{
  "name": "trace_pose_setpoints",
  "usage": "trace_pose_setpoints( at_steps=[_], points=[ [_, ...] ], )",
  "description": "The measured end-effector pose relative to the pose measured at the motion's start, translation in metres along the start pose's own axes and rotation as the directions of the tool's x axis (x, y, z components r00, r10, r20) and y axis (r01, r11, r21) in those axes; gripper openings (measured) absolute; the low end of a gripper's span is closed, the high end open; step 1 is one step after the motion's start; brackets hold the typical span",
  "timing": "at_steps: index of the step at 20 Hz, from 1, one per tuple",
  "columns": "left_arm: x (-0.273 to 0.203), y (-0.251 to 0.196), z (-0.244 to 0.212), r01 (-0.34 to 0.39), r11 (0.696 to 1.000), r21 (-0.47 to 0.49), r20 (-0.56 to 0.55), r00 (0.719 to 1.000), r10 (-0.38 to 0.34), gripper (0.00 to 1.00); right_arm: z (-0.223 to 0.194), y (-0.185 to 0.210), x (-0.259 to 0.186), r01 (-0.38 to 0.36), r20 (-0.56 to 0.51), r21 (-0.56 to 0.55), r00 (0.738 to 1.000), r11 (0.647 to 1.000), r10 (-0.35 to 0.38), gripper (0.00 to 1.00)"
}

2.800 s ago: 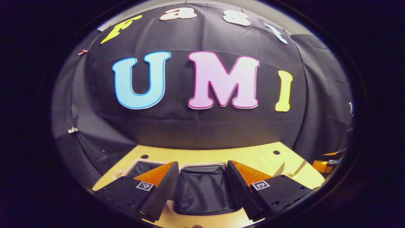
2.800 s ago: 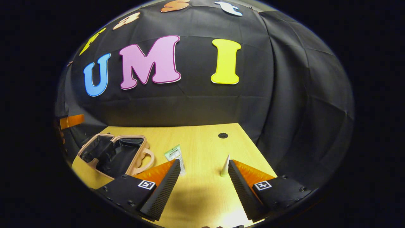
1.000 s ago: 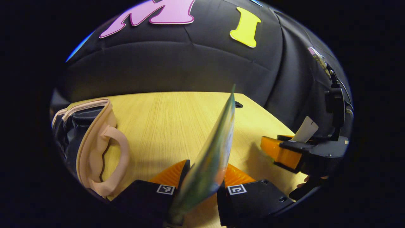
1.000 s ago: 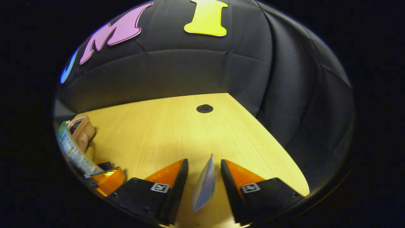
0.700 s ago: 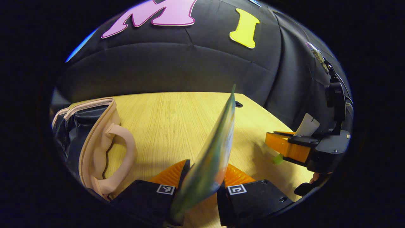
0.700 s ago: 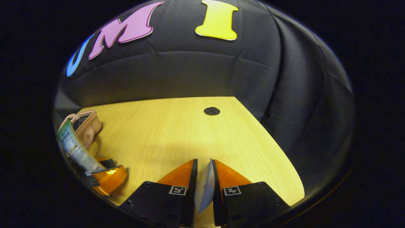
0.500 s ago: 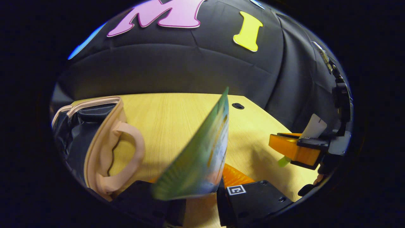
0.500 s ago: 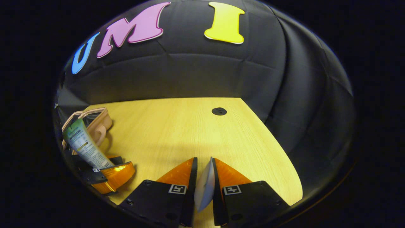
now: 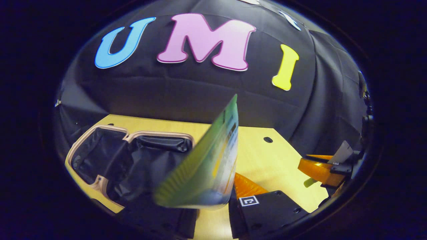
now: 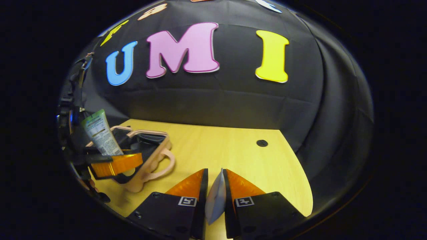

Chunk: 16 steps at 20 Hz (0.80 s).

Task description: First open the suitcase, pack the skin care products into it, and then close the suitcase.

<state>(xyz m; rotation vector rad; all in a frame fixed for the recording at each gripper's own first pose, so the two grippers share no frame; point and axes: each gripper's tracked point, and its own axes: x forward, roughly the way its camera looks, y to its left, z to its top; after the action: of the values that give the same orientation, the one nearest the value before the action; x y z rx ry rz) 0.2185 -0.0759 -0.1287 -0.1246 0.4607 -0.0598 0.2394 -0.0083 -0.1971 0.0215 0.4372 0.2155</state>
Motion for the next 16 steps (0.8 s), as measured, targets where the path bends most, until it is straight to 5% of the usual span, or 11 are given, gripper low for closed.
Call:
trace_pose_setpoints(
  at_steps=[5,11,15,16],
  points=[
    [0.017,0.116,-0.014,-0.103,0.99,0.093,-0.186,0.975,0.119,0.41,0.019,0.066,-0.015,-0.131,-0.008,0.013,0.991,0.991,0.131,0.27],
    [0.051,0.164,-0.074,-0.128,0.989,0.071,-0.487,0.861,0.146,0.41,0.037,0.141,-0.011,-0.262,-0.043,-0.008,0.964,0.965,0.261,0.27],
    [0.061,0.175,-0.094,-0.163,0.985,0.057,-0.587,0.793,0.165,0.43,0.055,0.172,-0.007,-0.306,-0.022,-0.023,0.952,0.952,0.306,0.27],
    [0.063,0.177,-0.095,-0.166,0.984,0.056,-0.598,0.784,0.167,0.51,0.056,0.177,-0.006,-0.31,-0.024,-0.019,0.951,0.951,0.309,0.27]
  ],
)
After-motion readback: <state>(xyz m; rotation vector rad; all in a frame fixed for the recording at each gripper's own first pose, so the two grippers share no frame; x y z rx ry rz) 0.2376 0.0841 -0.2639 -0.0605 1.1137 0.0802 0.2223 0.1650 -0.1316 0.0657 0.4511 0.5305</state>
